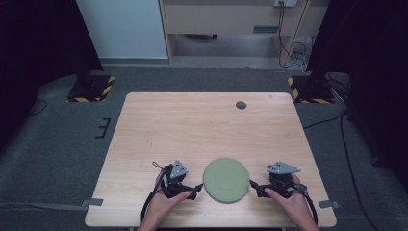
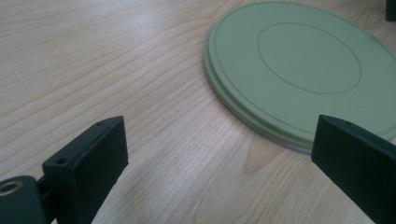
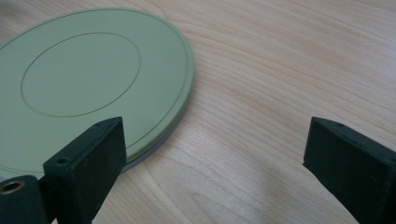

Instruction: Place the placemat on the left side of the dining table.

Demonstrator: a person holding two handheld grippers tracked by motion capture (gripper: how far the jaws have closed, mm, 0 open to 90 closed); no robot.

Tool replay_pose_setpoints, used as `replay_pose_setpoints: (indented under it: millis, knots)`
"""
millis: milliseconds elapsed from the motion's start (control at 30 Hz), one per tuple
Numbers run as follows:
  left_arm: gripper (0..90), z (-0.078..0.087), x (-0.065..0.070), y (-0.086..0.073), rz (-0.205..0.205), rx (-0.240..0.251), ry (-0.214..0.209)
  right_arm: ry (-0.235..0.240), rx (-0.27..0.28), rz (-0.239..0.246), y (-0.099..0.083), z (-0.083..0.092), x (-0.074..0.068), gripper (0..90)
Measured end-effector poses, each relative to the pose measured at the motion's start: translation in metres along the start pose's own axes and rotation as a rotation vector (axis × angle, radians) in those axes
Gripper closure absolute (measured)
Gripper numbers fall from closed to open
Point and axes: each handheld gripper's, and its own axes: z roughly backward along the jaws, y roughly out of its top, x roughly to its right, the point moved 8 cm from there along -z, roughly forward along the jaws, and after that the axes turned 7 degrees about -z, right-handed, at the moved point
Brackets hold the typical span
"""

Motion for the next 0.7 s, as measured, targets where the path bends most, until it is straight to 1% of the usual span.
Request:
replay_pose_setpoints:
  millis: [67, 100, 133, 333, 467, 533, 567, 667, 700]
  knots:
    - [3.1, -0.003, 0.004, 0.000, -0.004, -0.008, -0.013, 0.007, -0.005, 0.004, -0.001, -0.001, -0.004, 6.1]
    - [3.1, -0.003, 0.004, 0.000, -0.004, -0.008, -0.013, 0.007, -0.005, 0.004, -0.001, -0.001, -0.004, 6.1]
    - [3.1, -0.004, 0.006, 0.001, -0.012, -0.012, -0.010, 0.009, -0.003, 0.012, 0.000, -0.001, -0.005, 6.1]
    - [3.3, -0.005, 0.007, 0.001, -0.014, -0.012, -0.018, 0.012, -0.008, 0.016, -0.002, 0.000, -0.009, 6.0]
    - [3.3, -0.006, 0.008, 0.002, -0.019, -0.012, -0.022, 0.015, -0.018, 0.026, -0.002, -0.003, -0.010, 6.1]
    - [3.3, -0.007, 0.009, 0.003, -0.020, -0.008, -0.025, 0.014, -0.020, 0.022, -0.003, -0.003, -0.011, 6.2]
    - [3.3, -0.008, 0.010, 0.003, -0.022, -0.009, -0.025, 0.015, -0.023, 0.031, -0.003, -0.004, -0.011, 6.2]
    - [3.3, -0.010, 0.011, 0.003, -0.022, -0.013, -0.029, 0.013, -0.029, 0.033, -0.005, -0.004, -0.013, 6.2]
    - [3.3, -0.013, 0.012, 0.004, -0.027, -0.021, -0.030, 0.010, -0.033, 0.035, -0.007, -0.005, -0.013, 6.3]
